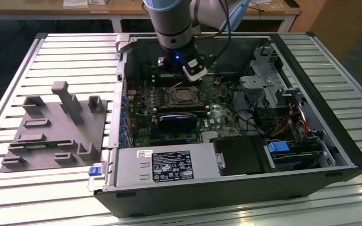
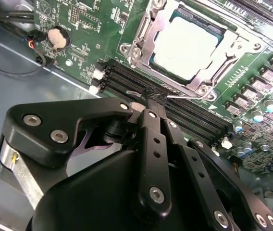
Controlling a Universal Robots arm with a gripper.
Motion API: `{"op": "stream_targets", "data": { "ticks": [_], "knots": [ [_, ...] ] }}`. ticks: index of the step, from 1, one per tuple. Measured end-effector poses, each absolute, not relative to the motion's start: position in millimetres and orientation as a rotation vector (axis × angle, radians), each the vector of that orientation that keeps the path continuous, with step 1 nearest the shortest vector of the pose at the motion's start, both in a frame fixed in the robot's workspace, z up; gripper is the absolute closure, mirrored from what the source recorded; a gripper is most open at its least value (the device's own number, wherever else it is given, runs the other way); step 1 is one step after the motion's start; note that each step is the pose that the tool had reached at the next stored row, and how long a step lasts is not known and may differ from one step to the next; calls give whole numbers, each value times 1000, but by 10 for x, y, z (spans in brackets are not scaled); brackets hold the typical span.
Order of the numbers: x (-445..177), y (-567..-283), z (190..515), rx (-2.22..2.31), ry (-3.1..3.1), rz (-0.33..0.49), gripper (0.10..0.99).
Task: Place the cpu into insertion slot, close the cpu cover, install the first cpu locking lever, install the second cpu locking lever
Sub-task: 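Install the first cpu locking lever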
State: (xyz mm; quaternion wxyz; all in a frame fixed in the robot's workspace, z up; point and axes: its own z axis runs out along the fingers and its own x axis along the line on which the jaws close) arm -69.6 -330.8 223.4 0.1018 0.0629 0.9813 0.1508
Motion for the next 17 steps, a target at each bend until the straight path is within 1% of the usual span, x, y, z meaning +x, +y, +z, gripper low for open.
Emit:
{"op": "stream_targets", "data": {
  "ticks": [17],
  "knots": [
    [-734, -3227, 2144, 196, 2886, 443, 984]
  ]
}}
